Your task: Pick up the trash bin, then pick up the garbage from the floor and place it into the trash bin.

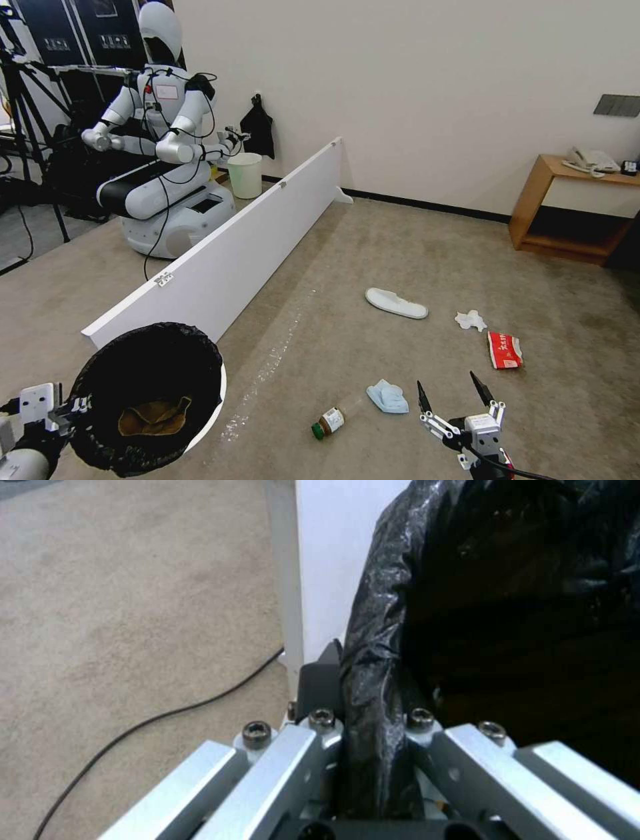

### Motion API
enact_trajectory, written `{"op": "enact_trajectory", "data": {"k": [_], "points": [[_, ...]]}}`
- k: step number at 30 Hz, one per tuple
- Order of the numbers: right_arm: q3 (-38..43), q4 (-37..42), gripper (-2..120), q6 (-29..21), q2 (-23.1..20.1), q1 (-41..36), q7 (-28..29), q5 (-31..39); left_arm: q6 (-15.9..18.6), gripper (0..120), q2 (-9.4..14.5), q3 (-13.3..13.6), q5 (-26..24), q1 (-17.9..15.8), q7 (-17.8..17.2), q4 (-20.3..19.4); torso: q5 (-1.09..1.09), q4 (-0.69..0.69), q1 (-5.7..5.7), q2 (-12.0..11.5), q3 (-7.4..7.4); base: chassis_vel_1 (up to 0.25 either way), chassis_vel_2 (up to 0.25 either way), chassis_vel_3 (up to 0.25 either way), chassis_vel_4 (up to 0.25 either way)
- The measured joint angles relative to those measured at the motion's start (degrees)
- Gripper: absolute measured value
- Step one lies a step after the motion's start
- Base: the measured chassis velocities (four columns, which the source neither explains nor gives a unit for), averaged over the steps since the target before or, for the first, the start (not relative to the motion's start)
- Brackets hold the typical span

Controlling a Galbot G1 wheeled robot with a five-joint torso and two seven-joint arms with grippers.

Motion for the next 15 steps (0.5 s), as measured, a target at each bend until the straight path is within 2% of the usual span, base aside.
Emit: {"op": "enact_trajectory", "data": {"k": [7,15], "points": [[0.16,0.00,100,0.00,0.01,0.07,-0.05,0.00,0.04,3,0.04,0.00,-0.05,0.10,0.02,-0.13,0.00,0.00,0.00,0.00,0.00,-0.008,0.004,0.016,-0.010],[0.35,0.08,100,0.00,-0.10,0.14,-0.06,0.10,0.10,3,0.03,0.11,-0.08,0.06,0.05,-0.15,0.00,0.00,0.00,0.00,0.00,-0.061,0.062,0.058,-0.052]]}}
